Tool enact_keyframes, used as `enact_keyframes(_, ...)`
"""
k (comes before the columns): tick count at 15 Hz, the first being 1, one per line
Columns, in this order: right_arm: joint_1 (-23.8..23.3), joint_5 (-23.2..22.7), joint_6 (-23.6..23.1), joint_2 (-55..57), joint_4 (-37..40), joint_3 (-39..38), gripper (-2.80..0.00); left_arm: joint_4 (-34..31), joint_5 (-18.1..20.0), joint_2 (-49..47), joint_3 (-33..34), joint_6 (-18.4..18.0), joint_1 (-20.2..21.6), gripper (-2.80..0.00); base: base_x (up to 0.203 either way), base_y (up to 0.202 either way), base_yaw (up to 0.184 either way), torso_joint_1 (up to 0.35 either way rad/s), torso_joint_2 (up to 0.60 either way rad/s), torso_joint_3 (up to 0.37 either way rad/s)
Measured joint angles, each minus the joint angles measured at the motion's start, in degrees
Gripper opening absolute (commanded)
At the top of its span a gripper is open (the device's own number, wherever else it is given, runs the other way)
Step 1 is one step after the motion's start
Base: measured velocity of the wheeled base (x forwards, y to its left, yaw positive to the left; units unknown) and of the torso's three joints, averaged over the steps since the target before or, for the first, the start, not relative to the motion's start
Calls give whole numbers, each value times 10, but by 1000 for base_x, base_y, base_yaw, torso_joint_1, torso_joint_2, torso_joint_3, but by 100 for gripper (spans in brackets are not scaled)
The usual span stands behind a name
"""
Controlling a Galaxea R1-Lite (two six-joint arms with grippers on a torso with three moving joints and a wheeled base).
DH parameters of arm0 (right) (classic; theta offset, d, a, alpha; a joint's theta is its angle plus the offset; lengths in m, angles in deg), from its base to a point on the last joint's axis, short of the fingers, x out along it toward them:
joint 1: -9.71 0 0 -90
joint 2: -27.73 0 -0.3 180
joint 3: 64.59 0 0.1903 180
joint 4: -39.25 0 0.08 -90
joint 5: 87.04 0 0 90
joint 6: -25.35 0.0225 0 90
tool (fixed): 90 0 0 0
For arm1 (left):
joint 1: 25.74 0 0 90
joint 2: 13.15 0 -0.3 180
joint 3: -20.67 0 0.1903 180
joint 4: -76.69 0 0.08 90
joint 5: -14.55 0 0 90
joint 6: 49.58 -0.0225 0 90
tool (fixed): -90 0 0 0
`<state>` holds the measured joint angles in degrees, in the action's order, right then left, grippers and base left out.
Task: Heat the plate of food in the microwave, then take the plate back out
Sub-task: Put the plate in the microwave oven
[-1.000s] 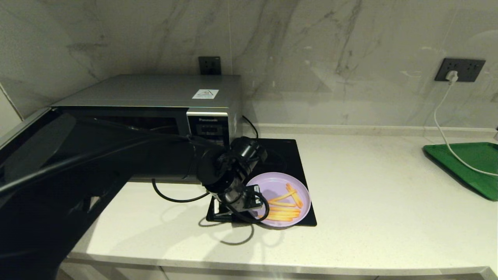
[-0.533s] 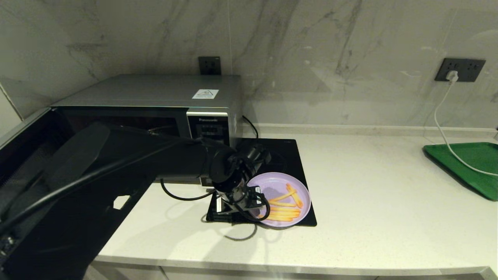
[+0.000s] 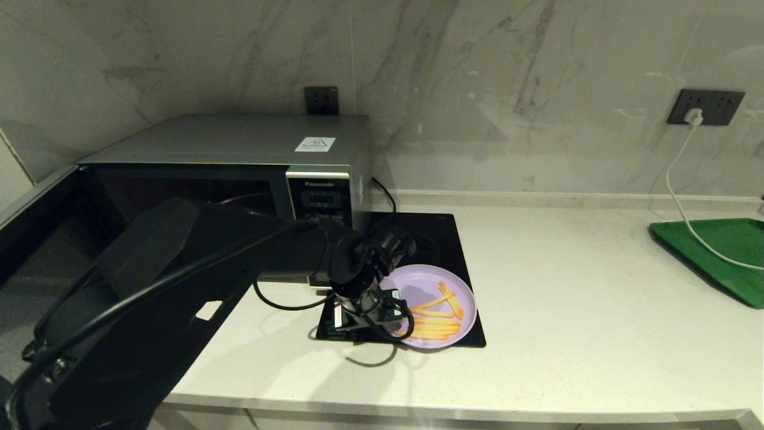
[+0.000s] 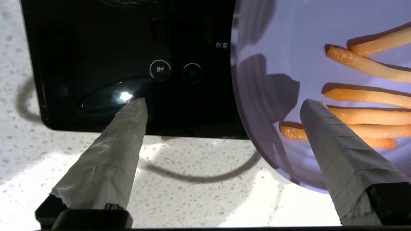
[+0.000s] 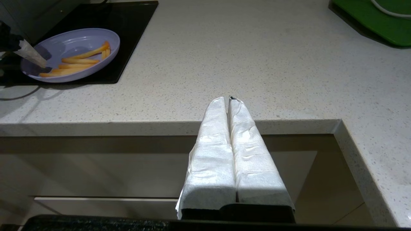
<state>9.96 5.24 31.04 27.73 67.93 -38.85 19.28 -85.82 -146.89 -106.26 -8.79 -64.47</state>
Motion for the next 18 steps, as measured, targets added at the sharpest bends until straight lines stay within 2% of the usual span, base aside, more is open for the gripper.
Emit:
enact_keyframes(5, 0, 0, 0, 0, 0, 0, -280, 0, -2, -9, -5, -10, 0, 0, 0, 0, 0, 0, 0, 0)
enact_keyframes(6, 0, 0, 0, 0, 0, 0, -280, 0, -5, -10, -5, -11, 0, -280, 0, 0, 0, 0, 0, 0)
enact_keyframes(18, 0, 0, 0, 0, 0, 0, -280, -5, -6, -20, -2, -9, 0, -280, 0, 0, 0, 0, 0, 0)
